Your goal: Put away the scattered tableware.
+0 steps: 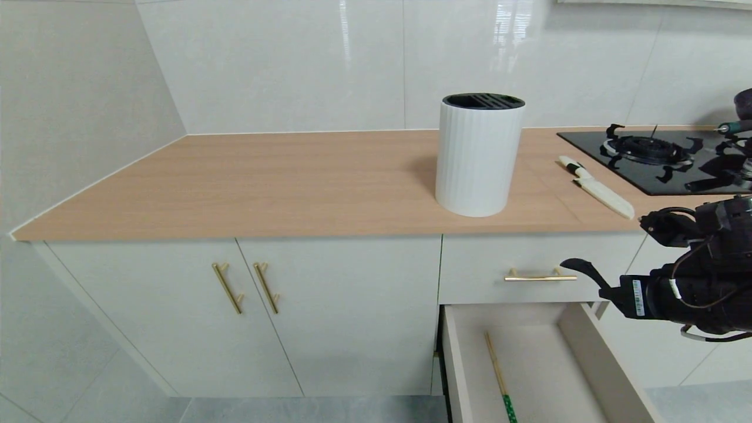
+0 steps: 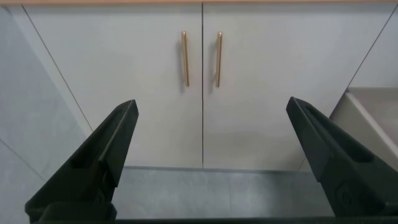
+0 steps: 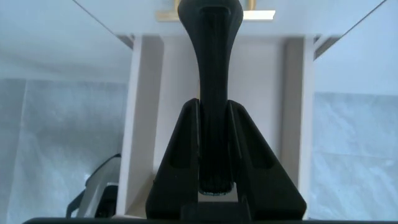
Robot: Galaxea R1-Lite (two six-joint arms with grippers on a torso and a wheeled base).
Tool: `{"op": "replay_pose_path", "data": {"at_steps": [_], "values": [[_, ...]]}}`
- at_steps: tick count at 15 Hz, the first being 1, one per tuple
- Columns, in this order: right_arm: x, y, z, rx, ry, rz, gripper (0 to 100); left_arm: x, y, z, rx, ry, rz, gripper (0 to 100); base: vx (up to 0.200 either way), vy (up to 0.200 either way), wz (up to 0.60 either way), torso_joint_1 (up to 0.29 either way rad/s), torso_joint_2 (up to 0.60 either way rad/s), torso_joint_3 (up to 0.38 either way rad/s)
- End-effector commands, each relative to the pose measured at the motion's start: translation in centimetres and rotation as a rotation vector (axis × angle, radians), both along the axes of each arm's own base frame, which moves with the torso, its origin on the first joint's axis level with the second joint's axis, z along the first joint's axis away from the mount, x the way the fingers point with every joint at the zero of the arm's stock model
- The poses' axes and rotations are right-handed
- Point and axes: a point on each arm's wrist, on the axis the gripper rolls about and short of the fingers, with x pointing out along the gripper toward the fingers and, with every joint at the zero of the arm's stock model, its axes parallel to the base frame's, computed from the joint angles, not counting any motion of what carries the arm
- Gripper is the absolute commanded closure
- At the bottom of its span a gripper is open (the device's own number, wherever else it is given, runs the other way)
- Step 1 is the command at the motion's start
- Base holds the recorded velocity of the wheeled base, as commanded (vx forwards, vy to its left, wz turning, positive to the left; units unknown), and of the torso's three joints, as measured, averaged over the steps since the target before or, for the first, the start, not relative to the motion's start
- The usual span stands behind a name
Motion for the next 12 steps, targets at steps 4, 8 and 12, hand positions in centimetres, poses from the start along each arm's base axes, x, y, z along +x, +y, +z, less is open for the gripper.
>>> {"op": "replay_pose_path", "data": {"at_steps": [4, 8, 12], "values": [[0.1, 0.8, -1.0, -0.009, 0.038, 0.029, 100, 0.0, 0.0, 0.0, -0.001, 0.0, 0.001, 0, 0.0, 0.0, 0.0, -0.203, 0.48, 0.276], [0.3, 0.9, -1.5, -0.013, 0.059, 0.032, 100, 0.0, 0.0, 0.0, -0.001, 0.0, 0.001, 0, 0.0, 0.0, 0.0, -0.183, 0.46, 0.277], [1.1, 1.1, -2.7, -0.022, 0.106, 0.03, 100, 0.0, 0.0, 0.0, -0.001, 0.0, 0.001, 0, 0.0, 0.0, 0.0, -0.161, 0.46, 0.292]]}}
